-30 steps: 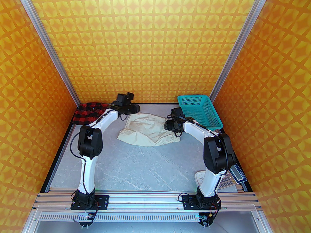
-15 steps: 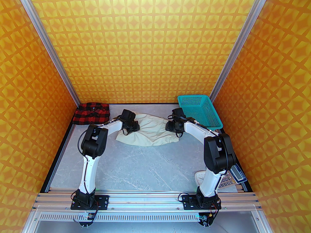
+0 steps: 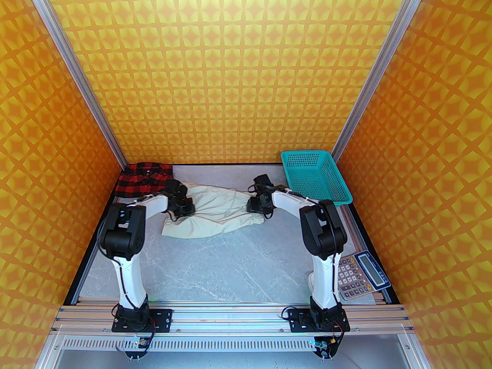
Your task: Fold and stack the mixed laundry pile
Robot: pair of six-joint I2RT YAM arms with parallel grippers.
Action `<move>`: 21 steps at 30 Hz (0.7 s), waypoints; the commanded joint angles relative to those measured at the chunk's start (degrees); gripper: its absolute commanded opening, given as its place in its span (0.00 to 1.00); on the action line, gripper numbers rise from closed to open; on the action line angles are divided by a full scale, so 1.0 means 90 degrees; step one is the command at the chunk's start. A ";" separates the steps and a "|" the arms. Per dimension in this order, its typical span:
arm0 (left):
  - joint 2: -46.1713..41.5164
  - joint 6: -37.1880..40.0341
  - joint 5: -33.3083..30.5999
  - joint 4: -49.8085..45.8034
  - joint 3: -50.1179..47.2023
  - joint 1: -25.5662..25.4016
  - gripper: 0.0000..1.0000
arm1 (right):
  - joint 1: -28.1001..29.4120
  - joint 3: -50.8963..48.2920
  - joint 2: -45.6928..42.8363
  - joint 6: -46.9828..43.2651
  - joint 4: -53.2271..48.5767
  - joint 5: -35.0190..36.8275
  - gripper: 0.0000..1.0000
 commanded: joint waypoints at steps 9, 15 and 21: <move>-0.1468 0.0699 0.0017 -0.1002 0.0004 0.0077 0.22 | -0.0004 -0.1094 -0.2023 0.0147 -0.0586 -0.0358 0.57; -0.1989 0.1291 0.0017 -0.1090 0.0492 -0.1100 0.38 | -0.0512 -0.1947 -0.2715 0.0368 -0.0262 -0.1539 0.66; -0.1755 0.3156 0.0006 -0.0400 0.0565 -0.3079 0.65 | -0.1000 -0.3163 -0.3650 0.0669 0.0038 -0.1942 0.67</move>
